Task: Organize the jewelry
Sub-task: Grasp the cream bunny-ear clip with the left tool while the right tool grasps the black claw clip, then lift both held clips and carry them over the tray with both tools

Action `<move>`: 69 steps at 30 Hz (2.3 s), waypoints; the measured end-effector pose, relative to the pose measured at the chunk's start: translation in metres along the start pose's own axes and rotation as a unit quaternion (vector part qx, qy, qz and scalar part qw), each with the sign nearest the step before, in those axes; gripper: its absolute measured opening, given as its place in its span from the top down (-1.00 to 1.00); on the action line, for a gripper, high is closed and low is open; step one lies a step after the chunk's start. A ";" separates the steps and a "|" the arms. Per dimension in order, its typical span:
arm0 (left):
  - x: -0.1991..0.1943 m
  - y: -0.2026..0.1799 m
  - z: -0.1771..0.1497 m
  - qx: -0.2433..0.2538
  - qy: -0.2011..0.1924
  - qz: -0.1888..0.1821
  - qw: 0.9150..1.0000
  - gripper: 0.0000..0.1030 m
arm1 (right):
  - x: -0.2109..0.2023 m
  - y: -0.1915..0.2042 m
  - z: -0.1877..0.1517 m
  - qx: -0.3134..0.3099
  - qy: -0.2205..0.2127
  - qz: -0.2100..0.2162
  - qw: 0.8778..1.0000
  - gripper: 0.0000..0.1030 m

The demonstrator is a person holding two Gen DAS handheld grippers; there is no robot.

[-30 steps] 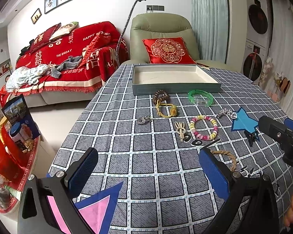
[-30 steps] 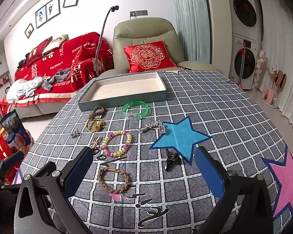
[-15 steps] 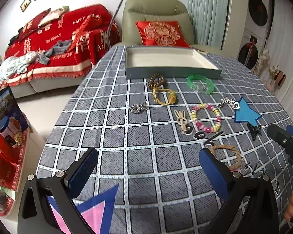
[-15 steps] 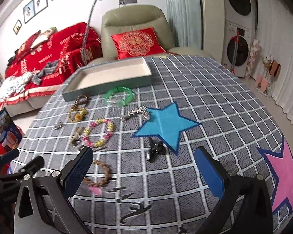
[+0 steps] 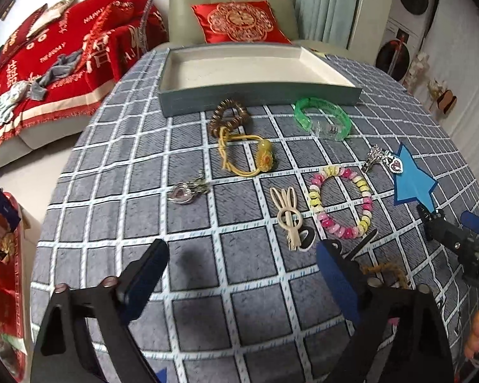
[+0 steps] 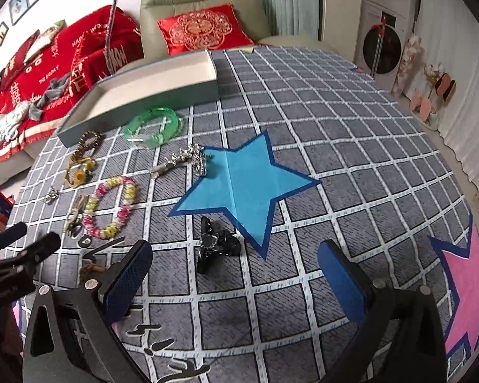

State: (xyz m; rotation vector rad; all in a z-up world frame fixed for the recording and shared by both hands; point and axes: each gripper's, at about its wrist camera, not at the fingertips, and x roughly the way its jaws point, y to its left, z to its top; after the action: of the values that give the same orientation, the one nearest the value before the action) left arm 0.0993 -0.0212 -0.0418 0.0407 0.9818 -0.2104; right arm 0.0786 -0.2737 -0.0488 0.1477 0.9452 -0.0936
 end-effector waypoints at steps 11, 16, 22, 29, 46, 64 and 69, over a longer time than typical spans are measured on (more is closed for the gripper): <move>0.013 -0.027 0.008 0.052 0.002 -0.006 0.999 -0.16 | 0.019 0.010 0.003 -0.020 0.023 -0.022 0.999 -0.52; 0.011 -0.032 0.008 0.071 -0.005 -0.028 0.997 0.34 | 0.015 0.014 0.004 -0.024 0.020 -0.025 0.999 0.21; 0.008 -0.016 0.011 0.036 -0.005 -0.068 0.997 0.34 | 0.011 0.013 0.005 -0.013 0.018 -0.013 1.000 0.46; -0.009 -0.003 0.018 0.023 -0.019 -0.081 0.996 0.34 | 0.001 0.005 0.017 0.024 0.013 0.037 0.999 0.46; -0.039 0.027 0.148 0.005 -0.099 -0.066 0.993 0.34 | -0.004 0.048 0.167 -0.024 -0.027 0.106 0.994 0.46; 0.111 0.051 0.251 -0.014 -0.051 -0.001 0.999 0.34 | 0.142 0.100 0.278 -0.045 0.009 0.092 0.995 0.46; 0.140 0.048 0.250 -0.008 -0.026 0.008 1.000 0.34 | 0.184 0.103 0.277 -0.044 0.029 0.083 0.995 0.46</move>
State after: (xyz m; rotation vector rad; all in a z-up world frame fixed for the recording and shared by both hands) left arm 0.3893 -0.0282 -0.0220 0.0281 0.9307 -0.1871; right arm 0.4224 -0.2215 -0.0296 0.1472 0.9888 0.1053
